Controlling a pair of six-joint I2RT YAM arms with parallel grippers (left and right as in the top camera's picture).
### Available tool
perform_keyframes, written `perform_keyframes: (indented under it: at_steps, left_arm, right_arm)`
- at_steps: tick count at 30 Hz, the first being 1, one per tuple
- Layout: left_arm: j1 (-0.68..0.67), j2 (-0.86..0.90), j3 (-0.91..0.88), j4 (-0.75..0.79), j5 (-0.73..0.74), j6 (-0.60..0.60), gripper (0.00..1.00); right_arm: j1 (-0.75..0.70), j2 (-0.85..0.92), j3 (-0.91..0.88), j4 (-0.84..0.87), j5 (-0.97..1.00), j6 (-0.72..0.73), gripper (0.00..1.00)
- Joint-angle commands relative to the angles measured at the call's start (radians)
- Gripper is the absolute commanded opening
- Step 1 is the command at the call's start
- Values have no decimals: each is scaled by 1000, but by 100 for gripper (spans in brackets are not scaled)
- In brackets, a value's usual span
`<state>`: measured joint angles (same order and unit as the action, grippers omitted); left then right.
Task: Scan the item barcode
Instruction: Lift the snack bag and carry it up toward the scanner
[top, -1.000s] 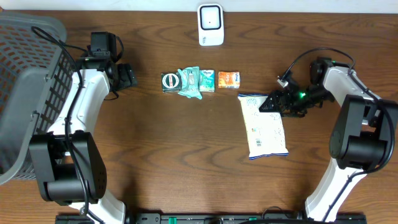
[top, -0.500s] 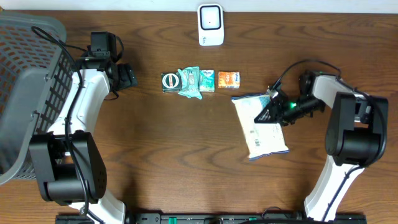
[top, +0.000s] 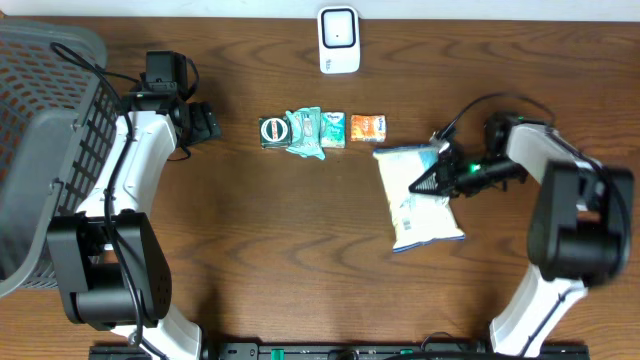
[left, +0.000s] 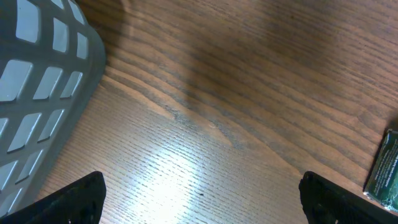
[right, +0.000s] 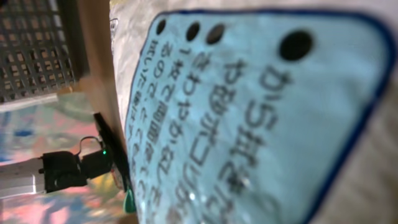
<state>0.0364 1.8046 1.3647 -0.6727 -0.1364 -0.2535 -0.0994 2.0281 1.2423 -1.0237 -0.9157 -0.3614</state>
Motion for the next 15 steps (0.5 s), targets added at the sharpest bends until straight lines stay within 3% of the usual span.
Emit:
perform_keyframes:
  at_steps: [1,7,12,15]
  left_arm:
    - [0,0,-6,0,-5,13,97]
    - [0,0,-6,0,-5,13,98]
    - [0,0,-6,0,-5,13,98]
    - [0,0,-6,0,-5,13,98]
  right_arm:
    - [7,-209,8,11,-49,22,1]
    - [13,-460,8,161,-64,168,1]
    - [47,-530,8,384,-241,310,1]
    - [85,-524,8,557,-288,558,1]
